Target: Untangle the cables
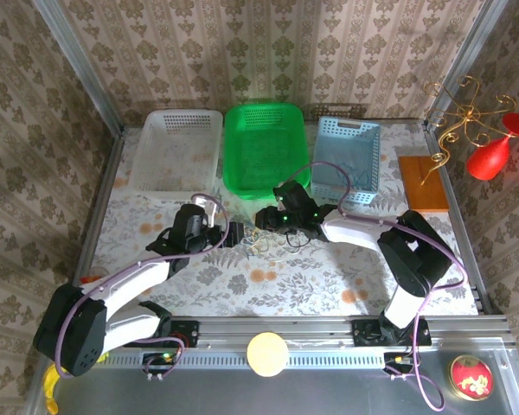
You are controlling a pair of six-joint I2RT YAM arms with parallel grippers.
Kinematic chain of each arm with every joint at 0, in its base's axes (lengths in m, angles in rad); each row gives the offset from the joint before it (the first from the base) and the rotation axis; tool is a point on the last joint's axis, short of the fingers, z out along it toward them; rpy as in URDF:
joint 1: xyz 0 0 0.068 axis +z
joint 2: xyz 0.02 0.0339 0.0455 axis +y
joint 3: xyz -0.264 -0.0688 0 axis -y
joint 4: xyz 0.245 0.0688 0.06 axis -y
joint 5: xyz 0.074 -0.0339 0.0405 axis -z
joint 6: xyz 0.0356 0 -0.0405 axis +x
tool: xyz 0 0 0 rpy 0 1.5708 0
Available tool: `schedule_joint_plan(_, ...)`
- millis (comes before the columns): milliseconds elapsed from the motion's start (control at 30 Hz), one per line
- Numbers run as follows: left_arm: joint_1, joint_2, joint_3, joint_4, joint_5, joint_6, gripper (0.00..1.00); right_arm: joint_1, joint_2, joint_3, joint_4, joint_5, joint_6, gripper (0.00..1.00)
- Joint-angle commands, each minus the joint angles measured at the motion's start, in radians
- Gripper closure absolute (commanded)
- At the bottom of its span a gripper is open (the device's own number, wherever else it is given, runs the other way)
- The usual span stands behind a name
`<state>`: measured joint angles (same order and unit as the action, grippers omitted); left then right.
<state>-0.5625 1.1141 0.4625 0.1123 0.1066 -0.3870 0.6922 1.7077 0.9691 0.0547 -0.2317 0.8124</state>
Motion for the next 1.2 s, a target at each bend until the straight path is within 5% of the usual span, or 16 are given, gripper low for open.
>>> schedule_joint_plan(0, 0.0, -0.016, -0.016, -0.021, -0.016, 0.024, 0.0, 0.013, -0.016, 0.009, -0.043, 0.024, -0.011, 0.58)
schedule_joint_plan(633, 0.0, 0.018, -0.01, -0.027, 0.006, 0.059, 0.0, 0.022, 0.083, 0.083, -0.007, -0.022, 0.028, 0.69)
schedule_joint_plan(767, -0.001, 0.04, -0.004, -0.019, 0.016, 0.066, 0.0, 0.022, 0.09, 0.084, -0.005, -0.023, 0.03, 0.76)
schedule_joint_plan(967, -0.004, 0.096, 0.004, 0.008, 0.028, 0.073, 0.0, 0.021, 0.087, 0.086, -0.004, -0.026, 0.027, 1.0)
schedule_joint_plan(1167, -0.015, 0.172, 0.022, 0.049, 0.033, 0.073, 0.0, 0.021, 0.077, 0.085, 0.001, -0.033, 0.03, 1.0)
